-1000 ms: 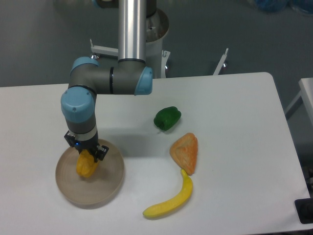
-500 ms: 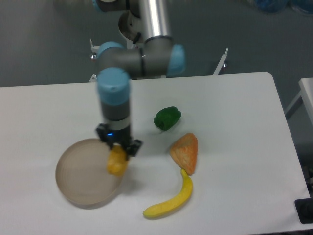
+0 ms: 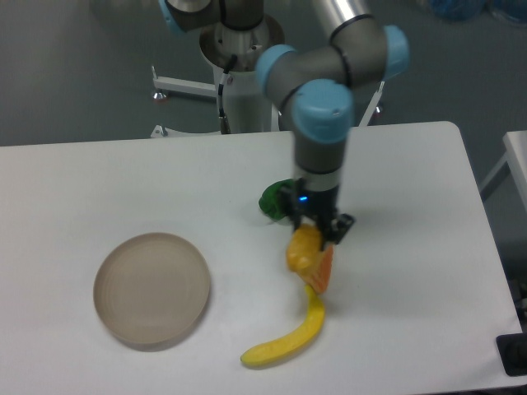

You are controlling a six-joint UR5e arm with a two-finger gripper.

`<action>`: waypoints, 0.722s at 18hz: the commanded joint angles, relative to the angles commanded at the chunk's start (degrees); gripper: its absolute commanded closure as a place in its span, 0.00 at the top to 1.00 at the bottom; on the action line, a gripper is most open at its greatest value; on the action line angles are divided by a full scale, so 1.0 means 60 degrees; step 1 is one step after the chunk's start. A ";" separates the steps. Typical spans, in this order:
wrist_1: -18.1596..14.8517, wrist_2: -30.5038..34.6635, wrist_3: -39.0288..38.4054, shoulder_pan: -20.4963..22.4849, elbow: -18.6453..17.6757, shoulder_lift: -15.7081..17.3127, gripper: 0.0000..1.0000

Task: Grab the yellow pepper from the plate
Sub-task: 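Lift the yellow pepper off the plate and carry it toward the orange item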

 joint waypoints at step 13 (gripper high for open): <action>0.0103 0.0031 0.0147 0.0030 0.0132 -0.0073 0.44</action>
